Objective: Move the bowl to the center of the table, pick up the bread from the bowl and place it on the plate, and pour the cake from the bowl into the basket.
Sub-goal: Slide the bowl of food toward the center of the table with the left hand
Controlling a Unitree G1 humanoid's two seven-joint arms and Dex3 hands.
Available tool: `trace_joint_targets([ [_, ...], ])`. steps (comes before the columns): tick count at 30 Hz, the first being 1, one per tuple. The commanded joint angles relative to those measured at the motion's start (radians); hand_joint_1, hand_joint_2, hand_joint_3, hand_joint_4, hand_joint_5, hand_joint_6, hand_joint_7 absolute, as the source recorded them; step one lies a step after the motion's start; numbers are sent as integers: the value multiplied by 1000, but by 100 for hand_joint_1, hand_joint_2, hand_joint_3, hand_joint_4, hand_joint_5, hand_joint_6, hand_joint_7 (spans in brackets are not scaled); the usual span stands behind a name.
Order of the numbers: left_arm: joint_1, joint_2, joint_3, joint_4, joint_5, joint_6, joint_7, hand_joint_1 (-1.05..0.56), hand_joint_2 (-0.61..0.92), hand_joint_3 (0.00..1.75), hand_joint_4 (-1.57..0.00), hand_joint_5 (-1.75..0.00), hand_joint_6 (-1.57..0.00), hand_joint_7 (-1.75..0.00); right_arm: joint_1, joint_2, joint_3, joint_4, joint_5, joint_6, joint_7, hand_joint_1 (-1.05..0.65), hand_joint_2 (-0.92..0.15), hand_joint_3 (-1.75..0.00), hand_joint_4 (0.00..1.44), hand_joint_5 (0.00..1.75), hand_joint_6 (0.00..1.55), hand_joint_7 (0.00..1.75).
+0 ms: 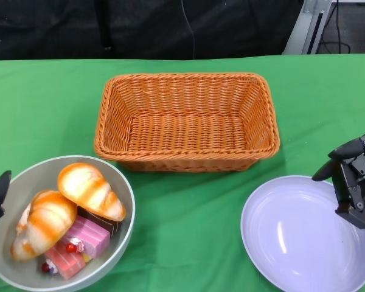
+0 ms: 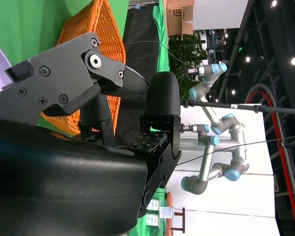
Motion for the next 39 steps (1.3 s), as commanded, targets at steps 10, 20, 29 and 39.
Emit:
trace_joint_targets([
  [10,-20,33,-10,-8,1,51,-33,-93,92,68,-27,0,-24,0,0,-8,-14,-4,14,-4,-1,-13,-68,-87,75,164,69,125],
  [20,-25,31,-18,-16,0,113,-32,-96,92,68,-32,-2,-27,-1,0,-13,-14,-5,21,13,10,-13,-68,-89,74,166,68,127],
  [29,-14,26,-28,-43,-10,130,-52,-93,92,70,-31,-1,-26,0,-3,-12,-17,5,20,3,14,-13,-68,-88,75,163,69,126],
  [39,-3,10,-30,-89,-19,179,-66,-93,92,70,-30,0,-25,0,-2,-10,-17,-1,11,4,6,-14,-68,-87,75,163,69,125],
])
